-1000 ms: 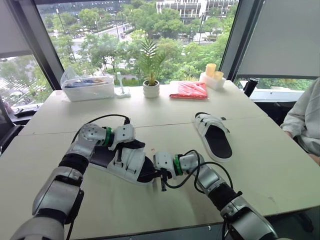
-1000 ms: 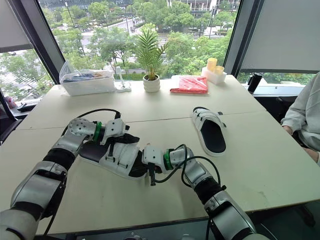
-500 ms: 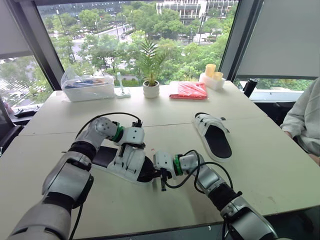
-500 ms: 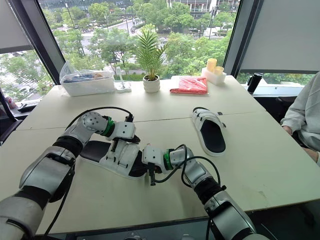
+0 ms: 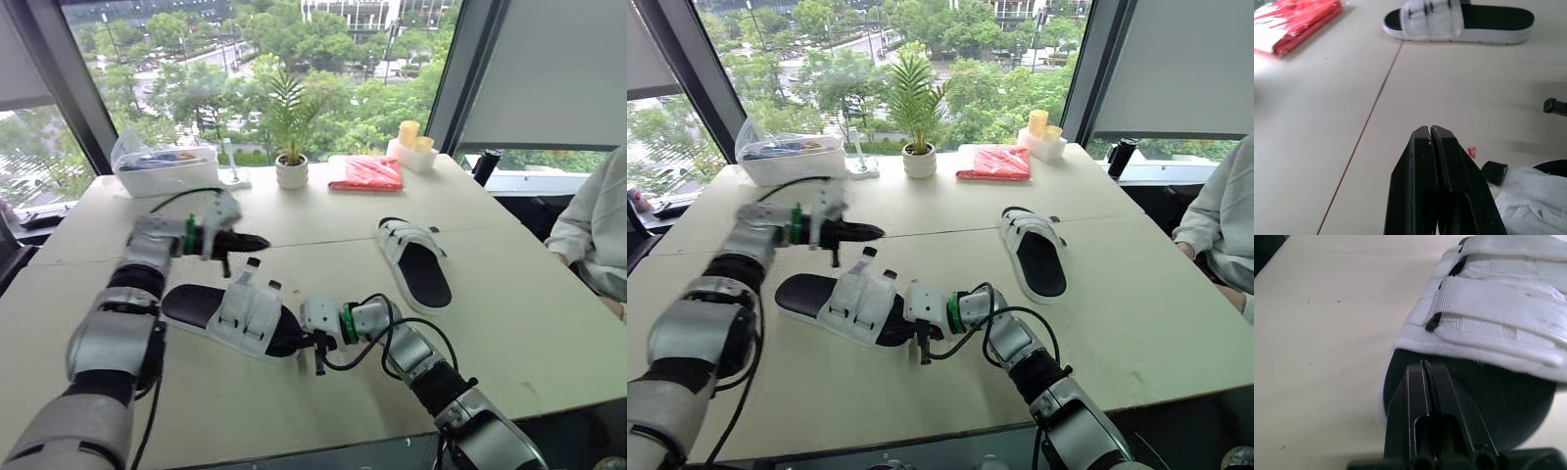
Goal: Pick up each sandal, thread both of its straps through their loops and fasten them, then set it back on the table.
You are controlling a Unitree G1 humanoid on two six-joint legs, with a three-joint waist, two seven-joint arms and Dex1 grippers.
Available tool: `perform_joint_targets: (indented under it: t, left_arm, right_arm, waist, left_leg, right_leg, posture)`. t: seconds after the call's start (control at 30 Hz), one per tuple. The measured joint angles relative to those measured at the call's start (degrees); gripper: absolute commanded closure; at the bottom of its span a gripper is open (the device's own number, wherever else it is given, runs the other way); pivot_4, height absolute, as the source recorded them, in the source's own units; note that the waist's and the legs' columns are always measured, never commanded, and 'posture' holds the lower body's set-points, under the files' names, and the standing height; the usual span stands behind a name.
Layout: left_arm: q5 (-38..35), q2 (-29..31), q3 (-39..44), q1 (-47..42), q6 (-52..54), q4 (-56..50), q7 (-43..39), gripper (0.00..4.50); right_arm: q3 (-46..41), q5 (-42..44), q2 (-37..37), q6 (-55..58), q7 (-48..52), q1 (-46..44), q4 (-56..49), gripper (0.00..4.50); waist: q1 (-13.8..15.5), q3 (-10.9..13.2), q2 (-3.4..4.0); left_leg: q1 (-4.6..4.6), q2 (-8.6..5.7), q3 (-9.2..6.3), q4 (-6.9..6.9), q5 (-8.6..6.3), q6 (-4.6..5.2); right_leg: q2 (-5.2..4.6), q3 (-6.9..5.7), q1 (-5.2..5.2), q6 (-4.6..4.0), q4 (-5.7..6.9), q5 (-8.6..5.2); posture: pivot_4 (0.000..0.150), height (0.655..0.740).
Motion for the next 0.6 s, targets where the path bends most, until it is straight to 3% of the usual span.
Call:
perform_joint_targets:
  t: [0.17, 0.37, 0.47, 0.6]
  left_arm:
    - [-4.94, 5.26, 0.72, 12.79, 21.28, -11.91, -6.94, 4.48]
    - [-9.59, 10.05, 0.73, 20.75, 39.73, -22.51, -9.3, 4.48]
    - [-11.06, 10.38, 0.74, 22.09, 44.17, -25.29, -8.77, 3.72]
    - [-13.08, 10.37, 0.75, 22.46, 48.91, -26.86, -8.22, 1.84]
  right_arm:
    - [-1.08, 0.63, -4.06, 5.58, -0.53, 2.86, -10.57, 4.5]
    - [-4.2, 0.7, -10.48, 9.51, -1.1, 3.11, -22.57, 4.5]
    - [-5.58, 1.24, -13.48, 11.27, -1.2, 3.19, -26.19, 4.5]
    - [-7.99, 2.22, -17.73, 13.25, -1.13, 3.64, -29.3, 4.5]
  waist:
    - [0.08, 0.03, 0.0]
    - [0.68, 0.1, -0.11]
    - [0.93, 0.1, -0.11]
    - [1.41, 0.1, -0.11]
  left_leg:
    - [-0.16, 0.01, -0.03, 0.02, 0.0, 0.0]
    - [-0.21, 0.0, -0.07, 0.08, 0.0, -0.01]
    - [-0.2, 0.0, -0.06, 0.08, 0.0, -0.01]
    - [-0.2, 0.01, -0.05, 0.08, 0.0, 0.0]
  right_leg:
    - [-0.02, 0.08, -0.15, -0.01, 0.01, 0.0]
    - [-0.08, 0.06, -0.14, -0.02, 0.0, 0.01]
    - [-0.1, 0.07, -0.12, -0.02, -0.01, 0.01]
    - [-0.12, 0.08, -0.13, -0.03, -0.02, 0.01]
  posture:
    - [0.15, 0.74]
    - [0.15, 0.74]
    - [0.15, 0.74]
    - [0.15, 0.74]
